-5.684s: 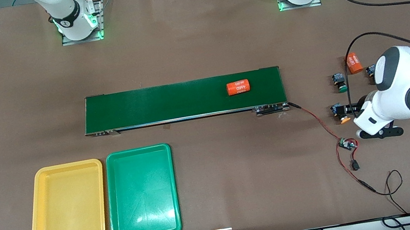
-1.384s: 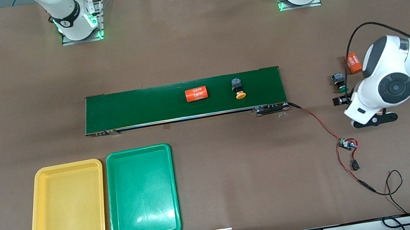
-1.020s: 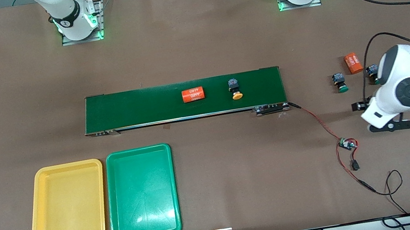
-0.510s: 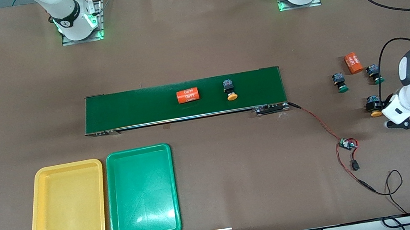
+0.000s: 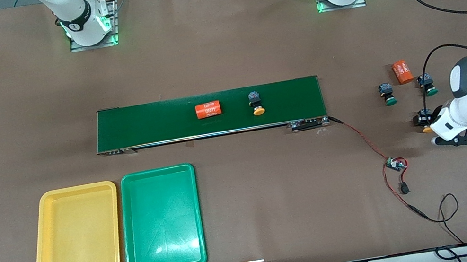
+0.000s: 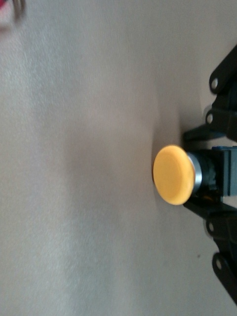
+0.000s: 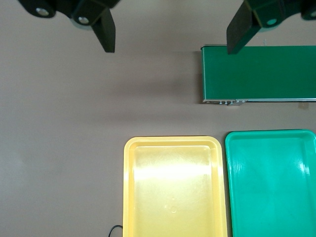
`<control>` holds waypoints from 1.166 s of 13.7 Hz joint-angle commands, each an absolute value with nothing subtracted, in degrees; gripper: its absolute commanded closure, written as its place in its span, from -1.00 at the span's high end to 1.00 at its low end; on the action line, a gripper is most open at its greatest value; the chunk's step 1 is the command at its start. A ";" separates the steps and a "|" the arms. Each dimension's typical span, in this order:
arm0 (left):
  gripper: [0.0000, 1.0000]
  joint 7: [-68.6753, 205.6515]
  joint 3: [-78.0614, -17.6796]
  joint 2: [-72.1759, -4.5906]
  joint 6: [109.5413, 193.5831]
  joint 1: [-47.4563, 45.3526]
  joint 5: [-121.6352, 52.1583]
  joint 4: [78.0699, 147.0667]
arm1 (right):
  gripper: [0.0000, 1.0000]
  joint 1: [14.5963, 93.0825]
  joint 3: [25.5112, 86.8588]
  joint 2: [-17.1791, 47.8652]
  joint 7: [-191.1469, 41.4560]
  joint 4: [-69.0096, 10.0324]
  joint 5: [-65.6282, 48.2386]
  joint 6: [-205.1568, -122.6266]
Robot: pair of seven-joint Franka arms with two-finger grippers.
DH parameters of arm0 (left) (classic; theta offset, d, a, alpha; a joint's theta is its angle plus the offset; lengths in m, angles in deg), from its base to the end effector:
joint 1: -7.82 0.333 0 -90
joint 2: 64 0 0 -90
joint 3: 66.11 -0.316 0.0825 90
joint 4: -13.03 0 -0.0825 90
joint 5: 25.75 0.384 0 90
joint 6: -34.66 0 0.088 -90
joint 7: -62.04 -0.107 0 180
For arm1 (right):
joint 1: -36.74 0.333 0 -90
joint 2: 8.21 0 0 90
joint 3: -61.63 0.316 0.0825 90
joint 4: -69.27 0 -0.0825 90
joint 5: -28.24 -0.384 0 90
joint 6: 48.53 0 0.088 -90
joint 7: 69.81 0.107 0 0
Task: Sort buttons by color to trays
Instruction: 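Return the left gripper and grasp the second yellow-capped button, then place the second yellow button on the conveyor belt with the left gripper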
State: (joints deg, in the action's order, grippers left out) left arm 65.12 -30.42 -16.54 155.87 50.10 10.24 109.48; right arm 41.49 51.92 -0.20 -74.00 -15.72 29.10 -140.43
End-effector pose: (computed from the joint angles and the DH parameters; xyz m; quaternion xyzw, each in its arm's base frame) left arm 0.6369 0.1364 0.1679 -0.9939 0.0554 0.0940 0.0141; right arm 0.5972 -0.0464 0.5892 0.9998 -0.0057 -0.0101 0.0185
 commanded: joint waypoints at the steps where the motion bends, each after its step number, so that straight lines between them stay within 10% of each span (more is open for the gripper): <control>1: -0.53 64.41 -28.94 -17.60 153.15 51.06 6.61 109.63 | 1.00 41.49 52.14 -1.44 -73.42 -16.95 28.59 -140.82; 7: -0.57 65.37 -18.40 -18.21 134.18 49.75 1.87 99.09 | 1.00 41.40 52.14 -1.00 -73.33 -16.51 28.50 -141.00; 16: -0.57 85.38 -10.30 -17.69 130.02 31.67 -0.26 100.13 | 1.00 41.05 51.79 -1.35 -73.33 -16.16 28.59 -140.47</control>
State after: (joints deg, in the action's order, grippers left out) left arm 80.39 -10.10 -17.71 130.06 36.04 0.21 100.47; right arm 41.31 51.62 -0.25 -74.00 -15.71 29.11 -140.73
